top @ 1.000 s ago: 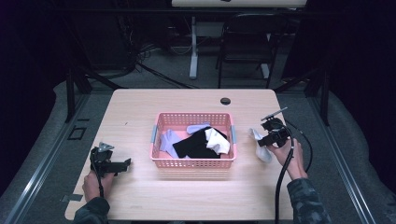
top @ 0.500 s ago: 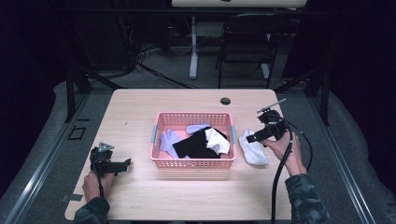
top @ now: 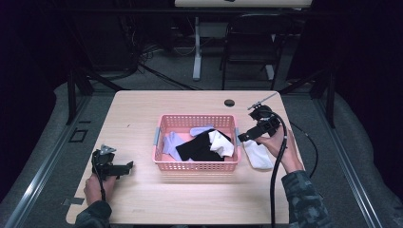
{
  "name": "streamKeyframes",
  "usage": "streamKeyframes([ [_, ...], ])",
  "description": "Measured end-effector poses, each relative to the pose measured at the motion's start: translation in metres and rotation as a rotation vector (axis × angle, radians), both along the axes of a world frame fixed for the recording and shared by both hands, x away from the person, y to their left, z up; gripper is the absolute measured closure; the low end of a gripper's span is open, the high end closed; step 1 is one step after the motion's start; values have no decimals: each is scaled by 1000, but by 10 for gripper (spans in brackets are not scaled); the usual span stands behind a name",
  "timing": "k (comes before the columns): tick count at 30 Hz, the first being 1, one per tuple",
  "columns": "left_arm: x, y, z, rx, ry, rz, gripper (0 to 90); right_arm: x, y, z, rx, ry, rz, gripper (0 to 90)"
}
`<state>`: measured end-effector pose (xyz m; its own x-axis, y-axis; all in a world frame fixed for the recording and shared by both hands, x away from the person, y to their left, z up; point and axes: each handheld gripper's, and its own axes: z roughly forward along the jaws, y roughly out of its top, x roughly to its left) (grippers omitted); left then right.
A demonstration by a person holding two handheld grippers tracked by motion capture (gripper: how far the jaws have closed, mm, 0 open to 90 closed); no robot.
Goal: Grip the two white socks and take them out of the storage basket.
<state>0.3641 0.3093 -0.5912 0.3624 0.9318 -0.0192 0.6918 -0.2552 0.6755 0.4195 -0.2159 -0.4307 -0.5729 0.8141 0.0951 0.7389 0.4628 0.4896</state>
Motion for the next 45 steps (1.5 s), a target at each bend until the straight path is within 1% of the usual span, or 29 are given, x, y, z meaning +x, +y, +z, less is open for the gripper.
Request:
streamKeyframes([
  [5,0,0,0,1,0,0,0,5,16,2,-13,6,31,15],
  [6,0,0,0,0,0,0,0,6,19,2,-29,6,39,1],
  [9,0,0,0,0,-1,1,0,9,27,1,-29,16,55,0],
  [11,0,0,0,0,0,0,0,11,31,1,-29,13,58,0],
  [12,0,0,0,3,1,-2,0,12,35,0,-11,13,54,0],
  [13,0,0,0,0,0,0,0,13,36,0,-31,14,64,0],
  [14,0,0,0,0,-2,2,0,14,39,0,-27,14,67,0],
  [17,0,0,0,1,0,0,0,17,45,-2,-39,7,76,0],
  [18,0,0,0,0,-1,0,0,18,47,-2,-35,13,75,0],
  [19,0,0,0,-1,0,0,0,20,48,-3,-44,15,80,0],
  [20,0,0,0,0,0,0,0,20,51,-5,-27,9,69,0],
  [21,0,0,0,0,0,0,0,22,52,-4,-40,19,87,0],
  [22,0,0,0,0,0,0,0,23,54,-5,-50,18,89,0],
  [24,0,0,0,3,1,-2,0,25,58,-7,-57,24,97,2],
  [25,0,0,0,0,0,0,0,26,60,-7,-55,19,95,5],
  [26,0,0,0,0,0,0,0,27,62,-8,-61,28,105,7],
  [27,0,0,0,0,0,0,0,27,65,-9,-60,28,101,9],
  [29,0,0,0,-1,0,0,0,29,68,-12,-60,29,111,15],
  [37,0,0,0,-1,0,0,0,37,83,-27,-80,59,123,38],
  [38,0,0,0,0,0,0,0,37,85,-29,-77,54,112,43],
  [41,0,0,0,0,-2,1,0,41,89,-37,-86,71,110,63],
  [42,0,0,0,0,0,0,0,41,90,-39,-97,80,106,72],
  [43,0,0,0,0,0,0,0,42,91,-42,-89,76,95,85],
  [44,0,0,0,0,0,0,0,43,91,-44,-94,88,99,95],
  [45,0,0,0,0,0,0,0,44,92,-45,-116,99,107,102],
])
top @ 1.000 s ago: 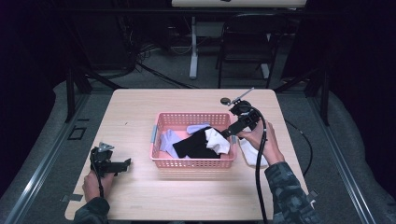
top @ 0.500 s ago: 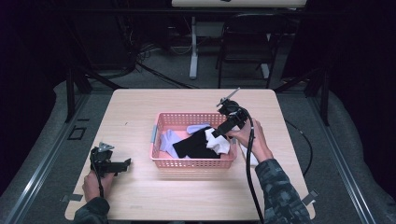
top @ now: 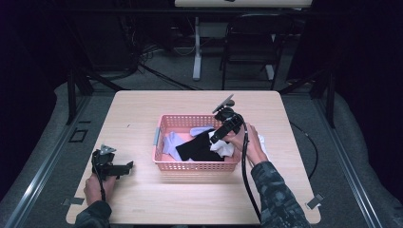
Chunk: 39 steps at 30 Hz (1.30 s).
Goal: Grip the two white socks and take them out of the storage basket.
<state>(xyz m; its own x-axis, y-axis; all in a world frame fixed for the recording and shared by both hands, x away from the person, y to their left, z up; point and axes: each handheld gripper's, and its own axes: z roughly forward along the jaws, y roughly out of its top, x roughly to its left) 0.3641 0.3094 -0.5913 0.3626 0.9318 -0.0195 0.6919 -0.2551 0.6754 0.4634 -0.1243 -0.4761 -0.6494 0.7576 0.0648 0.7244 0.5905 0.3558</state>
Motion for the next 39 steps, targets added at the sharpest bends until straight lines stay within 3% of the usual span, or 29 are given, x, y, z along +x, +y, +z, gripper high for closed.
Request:
streamKeyframes([
  [7,0,0,0,0,-1,1,0,5,7,-15,4,35,-8,111],
  [8,0,0,0,0,-1,1,0,6,7,-17,-15,40,-6,108],
  [15,0,0,0,-1,-2,1,0,7,11,-31,-28,66,-17,153],
  [21,0,0,0,-1,0,0,0,7,10,-37,-42,87,-50,337],
  [22,0,0,0,0,0,-1,0,5,10,-40,-15,84,-82,379],
  [27,0,0,0,-1,0,0,0,5,7,-38,-46,103,-48,592],
  [30,0,0,0,0,0,0,0,3,7,-36,-38,96,-44,714],
  [35,0,0,0,-1,0,0,0,0,5,-31,-26,82,-54,814],
  [39,0,0,0,-1,0,0,0,-3,2,-23,-12,64,-56,832],
])
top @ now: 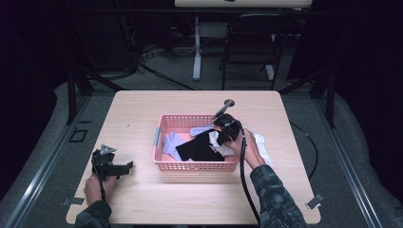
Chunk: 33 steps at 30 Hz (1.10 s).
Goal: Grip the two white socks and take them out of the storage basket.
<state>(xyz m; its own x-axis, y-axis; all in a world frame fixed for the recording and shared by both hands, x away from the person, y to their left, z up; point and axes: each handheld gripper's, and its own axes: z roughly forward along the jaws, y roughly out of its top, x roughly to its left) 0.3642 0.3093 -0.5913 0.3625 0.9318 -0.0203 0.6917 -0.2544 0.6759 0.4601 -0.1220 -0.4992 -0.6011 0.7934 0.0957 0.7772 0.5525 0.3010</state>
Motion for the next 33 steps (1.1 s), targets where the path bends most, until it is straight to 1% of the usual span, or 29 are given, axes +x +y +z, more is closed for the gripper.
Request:
streamKeyframes([
  [1,0,0,0,1,0,0,0,0,-1,2,-3,-9,5,834],
  [2,0,0,0,0,1,-1,0,-1,-1,7,-18,-15,20,835],
  [3,0,0,0,0,0,0,0,-3,-1,9,-4,-25,10,835],
  [5,0,0,0,1,0,-1,0,-6,0,16,11,-52,10,836],
  [6,0,0,0,0,0,0,0,-7,1,20,9,-59,18,836],
  [7,0,0,0,0,0,0,0,-8,1,25,6,-54,25,836],
  [8,0,0,0,1,0,0,0,-9,1,27,11,-73,24,836],
  [9,0,0,0,0,0,0,0,-9,1,30,30,-77,21,836],
  [12,0,0,0,1,0,0,0,-11,-1,36,32,-90,23,836],
  [13,0,0,0,0,0,0,0,-11,-2,39,31,-92,32,836],
  [14,0,0,0,0,0,0,0,-13,-3,41,41,-97,21,836],
  [16,0,0,0,0,0,0,0,-13,-6,47,39,-105,35,836],
  [19,0,0,0,1,0,0,0,-16,-7,55,58,-116,33,836],
  [20,0,0,0,1,0,0,0,-17,-8,58,59,-123,38,837],
  [21,0,0,0,0,0,0,0,-18,-7,60,71,-135,32,837],
  [22,0,0,0,0,0,0,0,-18,-8,63,64,-138,43,837],
  [26,0,0,0,0,0,0,0,-21,-8,75,64,-149,55,839],
  [27,0,0,0,0,0,0,0,-22,-8,77,70,-159,50,839],
  [29,0,0,0,1,0,0,0,-22,-10,81,65,-159,54,838],
  [33,0,0,0,1,0,0,0,-24,-15,87,76,-164,55,839],
])
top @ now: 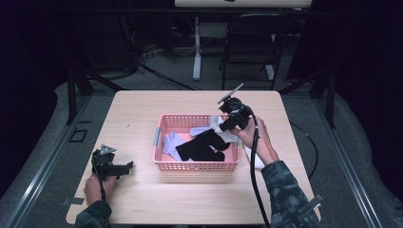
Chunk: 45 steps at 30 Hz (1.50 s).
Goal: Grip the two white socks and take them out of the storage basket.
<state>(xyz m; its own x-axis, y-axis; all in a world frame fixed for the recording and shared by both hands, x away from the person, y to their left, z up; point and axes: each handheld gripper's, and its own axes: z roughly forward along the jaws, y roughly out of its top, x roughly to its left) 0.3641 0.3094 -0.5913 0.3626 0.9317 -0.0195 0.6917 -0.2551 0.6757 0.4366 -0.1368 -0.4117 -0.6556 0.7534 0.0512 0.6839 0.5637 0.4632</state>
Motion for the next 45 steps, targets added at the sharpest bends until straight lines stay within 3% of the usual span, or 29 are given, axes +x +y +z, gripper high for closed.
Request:
streamKeyframes([
  [11,0,0,0,-1,0,0,0,-7,-17,18,44,-42,-31,839],
  [21,0,0,0,0,-2,1,0,-11,-44,27,38,-60,-79,840],
  [35,0,0,0,0,0,0,0,-15,-88,21,31,-57,-170,841],
  [45,0,0,0,1,-1,1,0,-16,-116,7,26,-42,-237,841],
])
